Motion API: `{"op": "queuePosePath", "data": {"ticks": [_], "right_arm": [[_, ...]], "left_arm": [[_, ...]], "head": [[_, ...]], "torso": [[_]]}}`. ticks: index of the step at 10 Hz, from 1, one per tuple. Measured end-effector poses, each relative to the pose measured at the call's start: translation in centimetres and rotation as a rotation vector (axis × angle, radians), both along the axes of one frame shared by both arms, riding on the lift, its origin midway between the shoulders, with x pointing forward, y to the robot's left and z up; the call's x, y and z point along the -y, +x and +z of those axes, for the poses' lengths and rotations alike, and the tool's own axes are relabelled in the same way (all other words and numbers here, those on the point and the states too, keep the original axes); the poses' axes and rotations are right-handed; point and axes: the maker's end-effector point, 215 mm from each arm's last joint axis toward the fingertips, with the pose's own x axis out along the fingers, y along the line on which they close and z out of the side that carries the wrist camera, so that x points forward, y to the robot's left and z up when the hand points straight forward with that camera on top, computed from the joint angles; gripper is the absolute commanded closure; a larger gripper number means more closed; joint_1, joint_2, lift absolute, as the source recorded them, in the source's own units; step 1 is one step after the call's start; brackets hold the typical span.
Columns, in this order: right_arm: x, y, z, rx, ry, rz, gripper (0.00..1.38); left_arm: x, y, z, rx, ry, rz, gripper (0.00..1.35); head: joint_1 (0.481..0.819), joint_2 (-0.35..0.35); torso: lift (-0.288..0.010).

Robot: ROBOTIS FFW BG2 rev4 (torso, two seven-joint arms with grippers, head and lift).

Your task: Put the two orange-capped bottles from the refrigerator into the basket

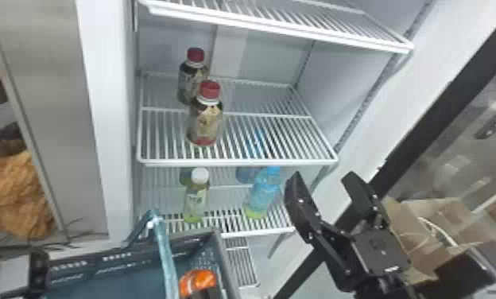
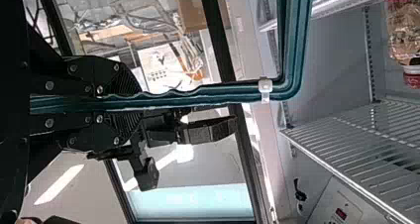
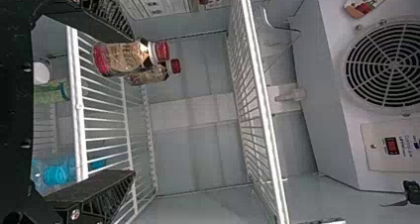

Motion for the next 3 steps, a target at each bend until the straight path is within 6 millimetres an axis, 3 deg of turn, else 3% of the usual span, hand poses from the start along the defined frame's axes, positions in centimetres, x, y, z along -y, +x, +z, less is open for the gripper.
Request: {"op": "queuePosePath", "data": {"ticks": [3], "right_arm": [[0.3, -0.1, 0.13, 0.007, -0.002, -0.009, 0.11]], "left_arm": [[-0.04, 0.02, -0.06, -0.001, -0.001, 0.005, 1.2]], "head": [[0.695, -0.35]], "torso": [[-0.04]]}}
